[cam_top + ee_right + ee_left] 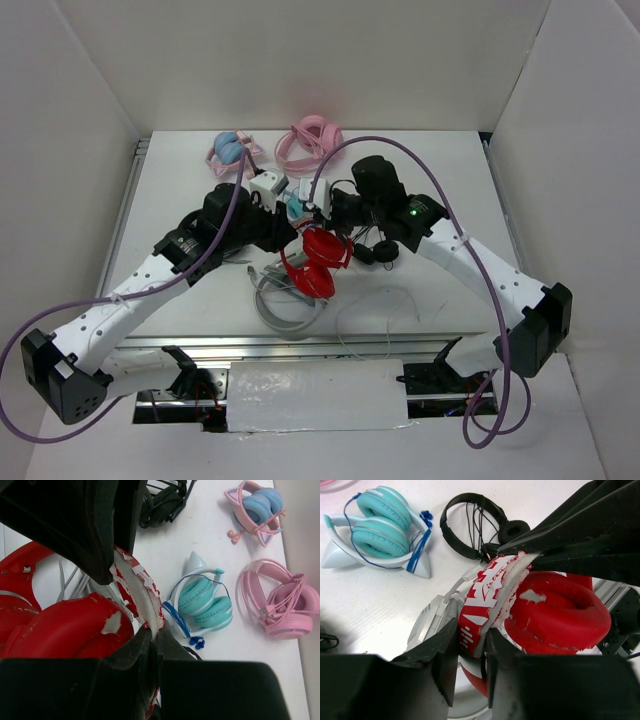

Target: Wrap the headphones

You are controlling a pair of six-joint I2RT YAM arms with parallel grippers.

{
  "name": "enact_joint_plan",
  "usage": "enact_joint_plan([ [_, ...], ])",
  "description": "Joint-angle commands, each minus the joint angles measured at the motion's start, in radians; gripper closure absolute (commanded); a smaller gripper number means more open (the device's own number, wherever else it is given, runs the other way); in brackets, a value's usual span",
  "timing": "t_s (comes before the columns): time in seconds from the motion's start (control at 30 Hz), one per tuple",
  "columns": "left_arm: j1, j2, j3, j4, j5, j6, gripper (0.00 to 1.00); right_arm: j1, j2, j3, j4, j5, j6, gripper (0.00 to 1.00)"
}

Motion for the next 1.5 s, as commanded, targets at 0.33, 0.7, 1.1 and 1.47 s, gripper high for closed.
enact_joint_plan([
  [0.33,-0.002,-0.067,0.018,0.038,-0.108,0.011,1.00,0.098,0.040,0.114,0.042,0.140,0.078,0.66],
  [0.7,-0.002,-0.041,0.079,0.084,-0.299,-0.036,1.00,0.129,-0.176,-0.053,0.372,0.346,0.259,0.00],
  [1.1,0.083,0.184,0.495,0.009,-0.197,-0.041,1.00,-0.116,-0.565,-0.447,0.504,0.312,0.593,0.00],
  [1.47,0.231,0.413,0.994,-0.034,0.105,-0.061,1.00,-0.363,-0.398,-0.670,0.616,0.076,0.592,0.00],
])
